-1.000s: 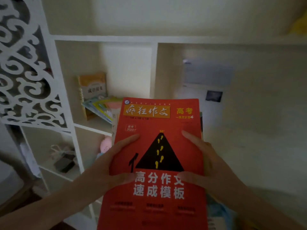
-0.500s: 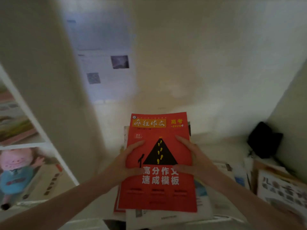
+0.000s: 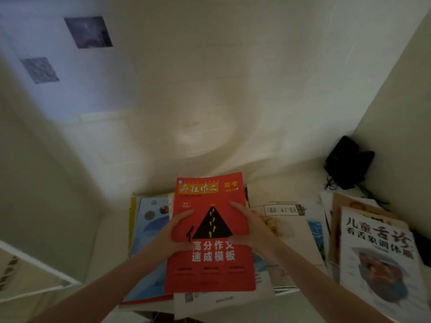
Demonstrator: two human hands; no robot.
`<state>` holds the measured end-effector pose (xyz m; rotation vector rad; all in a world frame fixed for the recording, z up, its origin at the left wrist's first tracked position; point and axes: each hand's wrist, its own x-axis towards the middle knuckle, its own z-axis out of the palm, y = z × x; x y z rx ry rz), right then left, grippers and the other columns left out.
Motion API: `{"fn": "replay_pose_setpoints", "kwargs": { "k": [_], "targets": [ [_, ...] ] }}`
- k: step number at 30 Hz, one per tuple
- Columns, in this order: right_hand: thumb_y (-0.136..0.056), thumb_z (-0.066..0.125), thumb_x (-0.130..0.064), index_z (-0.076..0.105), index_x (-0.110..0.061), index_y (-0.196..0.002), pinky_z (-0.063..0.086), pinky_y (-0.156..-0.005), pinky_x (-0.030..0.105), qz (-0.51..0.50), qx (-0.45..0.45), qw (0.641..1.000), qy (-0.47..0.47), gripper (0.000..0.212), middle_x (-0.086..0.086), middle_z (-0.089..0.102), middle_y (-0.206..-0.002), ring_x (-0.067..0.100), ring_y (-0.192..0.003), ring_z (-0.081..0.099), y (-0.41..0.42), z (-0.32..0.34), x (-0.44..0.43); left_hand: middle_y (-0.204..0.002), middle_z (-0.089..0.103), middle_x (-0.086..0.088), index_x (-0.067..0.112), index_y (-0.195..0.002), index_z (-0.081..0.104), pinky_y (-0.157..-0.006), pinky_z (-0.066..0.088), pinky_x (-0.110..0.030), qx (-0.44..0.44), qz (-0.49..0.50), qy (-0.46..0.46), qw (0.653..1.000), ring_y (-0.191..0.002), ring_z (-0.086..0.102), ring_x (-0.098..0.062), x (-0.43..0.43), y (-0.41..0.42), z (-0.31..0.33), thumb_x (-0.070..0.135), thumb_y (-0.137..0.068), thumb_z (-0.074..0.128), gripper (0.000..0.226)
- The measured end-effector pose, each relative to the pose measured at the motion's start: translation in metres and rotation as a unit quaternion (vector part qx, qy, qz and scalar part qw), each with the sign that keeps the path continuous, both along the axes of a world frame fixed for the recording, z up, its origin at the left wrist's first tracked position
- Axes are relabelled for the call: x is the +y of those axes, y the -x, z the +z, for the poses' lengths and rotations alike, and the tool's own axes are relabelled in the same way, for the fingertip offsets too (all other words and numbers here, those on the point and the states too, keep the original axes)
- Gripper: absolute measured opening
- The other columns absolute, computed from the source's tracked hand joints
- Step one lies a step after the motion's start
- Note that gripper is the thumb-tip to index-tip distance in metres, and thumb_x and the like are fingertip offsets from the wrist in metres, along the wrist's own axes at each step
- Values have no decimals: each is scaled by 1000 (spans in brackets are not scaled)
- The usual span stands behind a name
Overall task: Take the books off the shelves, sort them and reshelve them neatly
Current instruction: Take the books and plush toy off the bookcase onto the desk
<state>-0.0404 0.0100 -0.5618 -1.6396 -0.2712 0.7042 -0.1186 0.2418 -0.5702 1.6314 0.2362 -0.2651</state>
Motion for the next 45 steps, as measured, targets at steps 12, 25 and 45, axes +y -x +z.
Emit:
{"fn": "replay_pose_setpoints", "kwargs": {
  "k": [12, 25, 45],
  "targets": [
    [-75, 79, -27, 24, -53, -139, 22, -115, 48, 19, -179, 938, 296, 88, -2, -1, -149, 26, -140, -2, -7, -19, 2, -150, -2, -11, 56, -127, 12, -115, 19, -50, 44, -37, -284, 957, -142, 2, -33, 0, -22, -21, 70, -34, 58, 105],
    [-86, 70, -32, 24, -58, -133, 27, -114, 31, 178, -348, 919, 55, 71, -15, 21, -147, 6, -137, 21, 45, 112, 133, -137, 39, 16, 61, -124, 45, -92, 41, -10, -149, 97, -150, 973, -126, 42, -1, 89, 64, 124, 37, -71, 77, 66],
    [-73, 72, -40, 32, -65, -132, 47, -100, 31, 328, -240, 892, -199, 76, -26, 15, -153, 8, -138, 32, 189, 216, 389, -154, 13, -4, 44, -147, 6, -91, 39, -39, -130, 465, -88, 871, -132, 33, -30, 305, 218, 236, 32, -81, 72, 94]
  ]
}}
